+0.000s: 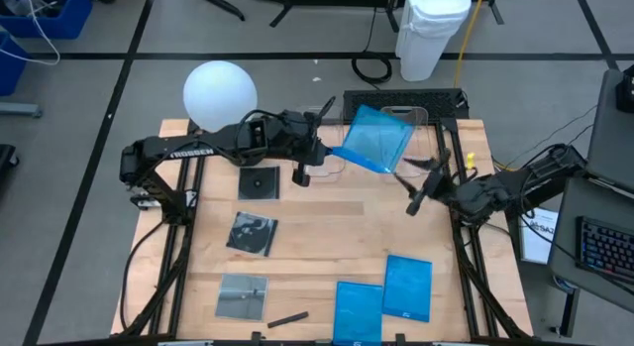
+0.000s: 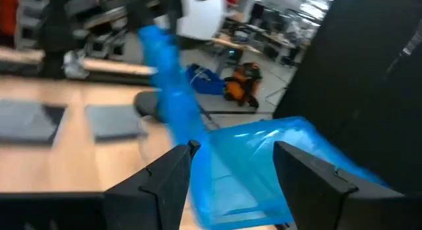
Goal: Pick & place jewel cases by type
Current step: Put the top left blue CD case into the right transparent bin
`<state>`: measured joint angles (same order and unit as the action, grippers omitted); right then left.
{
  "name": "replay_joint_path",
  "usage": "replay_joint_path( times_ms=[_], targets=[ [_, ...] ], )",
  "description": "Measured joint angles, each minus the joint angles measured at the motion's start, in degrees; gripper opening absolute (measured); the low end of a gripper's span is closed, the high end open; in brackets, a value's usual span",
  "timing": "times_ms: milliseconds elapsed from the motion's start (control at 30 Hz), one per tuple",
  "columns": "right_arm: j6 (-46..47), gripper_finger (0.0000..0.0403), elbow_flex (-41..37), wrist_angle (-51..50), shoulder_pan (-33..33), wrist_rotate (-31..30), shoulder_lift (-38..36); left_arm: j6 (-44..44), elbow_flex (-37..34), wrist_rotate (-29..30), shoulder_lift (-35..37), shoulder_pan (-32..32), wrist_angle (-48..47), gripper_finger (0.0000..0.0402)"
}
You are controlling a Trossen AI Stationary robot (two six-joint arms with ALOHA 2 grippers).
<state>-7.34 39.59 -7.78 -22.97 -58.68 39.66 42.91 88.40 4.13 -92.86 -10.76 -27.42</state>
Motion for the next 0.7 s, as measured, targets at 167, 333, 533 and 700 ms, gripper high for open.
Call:
replay_joint_path(
  times_ms=[167, 333, 533, 700],
  targets=[
    [4.55, 0.0208, -0.43, -0.49, 1.17, -0.81, -2.99, 3.09, 0.0, 3.35, 0.0, 0.77, 1.48, 0.0008],
    [6.92, 0.0208, -3.35, -0.59, 3.09, -1.55, -4.81, 4.2, 0.0, 6.65, 0.0, 1.6, 4.41, 0.0008],
    [10.95, 0.0208, -7.36, -0.65, 7.17, -1.31, -7.09, 6.93, 0.0, 10.09, 0.0, 3.58, 4.27, 0.0008],
    [12.25, 0.0208, -8.76, -0.57, 10.43, -0.09, -9.89, 8.02, 0.0, 14.52, 0.0, 5.69, 3.25, 0.0008]
  ],
)
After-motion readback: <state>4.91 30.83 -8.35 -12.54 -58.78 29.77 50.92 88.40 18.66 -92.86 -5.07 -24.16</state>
